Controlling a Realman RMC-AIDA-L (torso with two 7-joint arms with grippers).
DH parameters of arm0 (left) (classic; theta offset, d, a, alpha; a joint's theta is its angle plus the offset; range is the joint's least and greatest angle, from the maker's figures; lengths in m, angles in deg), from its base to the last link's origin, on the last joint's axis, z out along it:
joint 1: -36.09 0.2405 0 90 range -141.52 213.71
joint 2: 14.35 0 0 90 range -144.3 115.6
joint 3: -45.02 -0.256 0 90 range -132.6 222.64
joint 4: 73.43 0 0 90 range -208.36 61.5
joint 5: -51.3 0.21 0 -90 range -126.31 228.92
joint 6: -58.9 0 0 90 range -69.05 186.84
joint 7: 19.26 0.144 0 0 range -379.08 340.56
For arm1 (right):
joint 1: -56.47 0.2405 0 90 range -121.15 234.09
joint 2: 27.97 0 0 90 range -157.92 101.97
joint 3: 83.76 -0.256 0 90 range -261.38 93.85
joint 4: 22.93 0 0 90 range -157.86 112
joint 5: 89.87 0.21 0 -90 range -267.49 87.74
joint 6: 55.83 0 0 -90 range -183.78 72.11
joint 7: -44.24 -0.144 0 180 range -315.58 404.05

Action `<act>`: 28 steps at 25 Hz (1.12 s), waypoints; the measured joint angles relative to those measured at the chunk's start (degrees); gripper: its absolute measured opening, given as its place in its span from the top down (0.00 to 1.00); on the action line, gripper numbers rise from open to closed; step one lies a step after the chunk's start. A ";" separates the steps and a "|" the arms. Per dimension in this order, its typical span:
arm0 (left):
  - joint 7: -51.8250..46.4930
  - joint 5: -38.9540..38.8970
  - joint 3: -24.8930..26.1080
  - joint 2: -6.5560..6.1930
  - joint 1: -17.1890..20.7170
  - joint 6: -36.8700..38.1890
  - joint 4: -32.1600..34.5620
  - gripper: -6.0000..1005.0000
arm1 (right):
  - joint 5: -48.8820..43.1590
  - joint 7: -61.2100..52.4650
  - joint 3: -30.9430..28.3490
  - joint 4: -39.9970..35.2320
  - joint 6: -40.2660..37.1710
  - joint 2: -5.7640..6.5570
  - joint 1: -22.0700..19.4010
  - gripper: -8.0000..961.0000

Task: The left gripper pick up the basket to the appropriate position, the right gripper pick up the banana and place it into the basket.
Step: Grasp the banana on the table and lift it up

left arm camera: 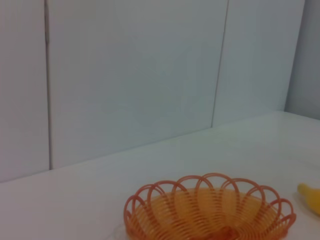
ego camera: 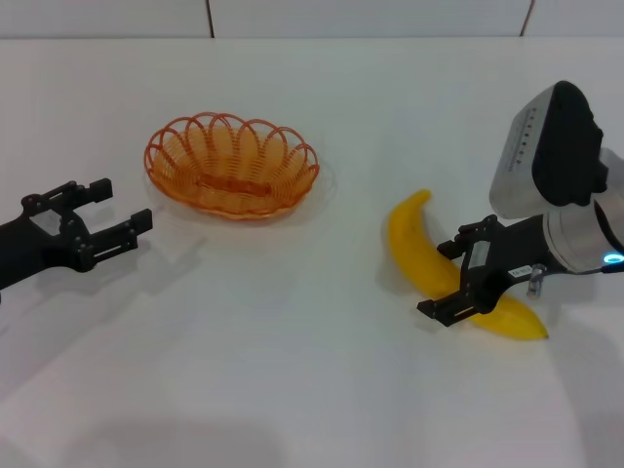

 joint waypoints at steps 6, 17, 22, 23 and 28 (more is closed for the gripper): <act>0.00 0.00 0.00 0.01 -0.04 -0.02 0.00 0.23 | -0.01 -0.43 0.08 0.06 0.56 0.00 0.01 0.09; 0.11 0.00 0.00 0.09 0.03 -0.05 -0.08 0.23 | 0.12 -0.96 0.05 -2.31 -0.54 0.09 -0.37 0.41; 0.14 0.00 0.13 0.09 0.25 -0.10 -0.08 0.23 | 0.90 -0.29 0.11 -5.73 -1.10 0.09 -1.06 0.50; 0.15 0.00 0.13 0.09 0.26 -0.11 -0.07 0.23 | 1.35 -0.02 0.11 -6.38 -1.05 0.09 -1.23 0.50; 0.22 0.00 0.09 0.09 0.19 -0.11 -0.04 0.23 | 5.59 3.39 0.01 -8.72 -0.09 0.11 -1.12 0.49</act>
